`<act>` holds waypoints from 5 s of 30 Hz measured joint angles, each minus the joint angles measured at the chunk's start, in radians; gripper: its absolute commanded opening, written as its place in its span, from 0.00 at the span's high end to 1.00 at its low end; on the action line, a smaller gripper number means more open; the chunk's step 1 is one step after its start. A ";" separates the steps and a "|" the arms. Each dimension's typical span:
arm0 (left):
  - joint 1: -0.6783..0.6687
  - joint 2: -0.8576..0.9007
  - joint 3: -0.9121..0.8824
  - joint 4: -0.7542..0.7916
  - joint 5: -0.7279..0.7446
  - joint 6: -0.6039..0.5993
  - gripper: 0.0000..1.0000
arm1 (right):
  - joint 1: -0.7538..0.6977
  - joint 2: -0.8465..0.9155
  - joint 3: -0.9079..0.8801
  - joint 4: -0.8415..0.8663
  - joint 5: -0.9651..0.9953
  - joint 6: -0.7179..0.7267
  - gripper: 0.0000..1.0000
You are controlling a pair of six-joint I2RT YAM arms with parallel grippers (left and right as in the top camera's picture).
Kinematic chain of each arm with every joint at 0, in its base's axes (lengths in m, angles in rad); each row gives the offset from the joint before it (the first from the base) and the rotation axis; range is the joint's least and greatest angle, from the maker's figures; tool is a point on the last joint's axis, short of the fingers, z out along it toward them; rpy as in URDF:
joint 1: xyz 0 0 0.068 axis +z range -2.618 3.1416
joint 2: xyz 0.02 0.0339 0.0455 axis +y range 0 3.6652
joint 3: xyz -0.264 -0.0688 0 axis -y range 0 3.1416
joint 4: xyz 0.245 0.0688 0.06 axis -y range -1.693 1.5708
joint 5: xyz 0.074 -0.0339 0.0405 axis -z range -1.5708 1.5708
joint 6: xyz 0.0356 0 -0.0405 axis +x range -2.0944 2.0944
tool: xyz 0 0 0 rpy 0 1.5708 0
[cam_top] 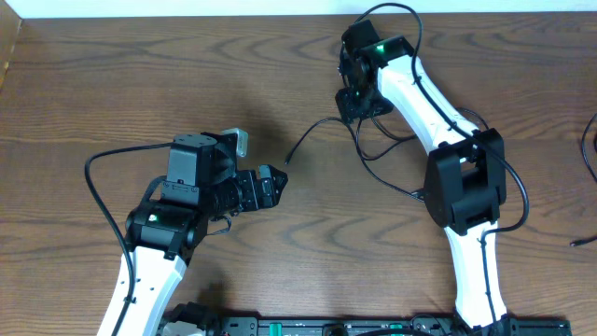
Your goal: Untangle cables
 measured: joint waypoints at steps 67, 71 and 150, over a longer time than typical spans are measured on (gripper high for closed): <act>0.000 0.000 0.000 0.000 -0.003 0.000 0.11 | 0.014 0.001 -0.149 0.069 0.057 -0.034 0.71; 0.000 0.000 0.000 0.000 -0.003 0.000 0.11 | 0.014 0.001 -0.149 0.069 0.056 -0.034 0.72; 0.000 0.000 0.000 -0.028 -0.003 0.000 0.10 | -0.020 -0.093 -0.232 0.122 -0.071 -0.003 0.28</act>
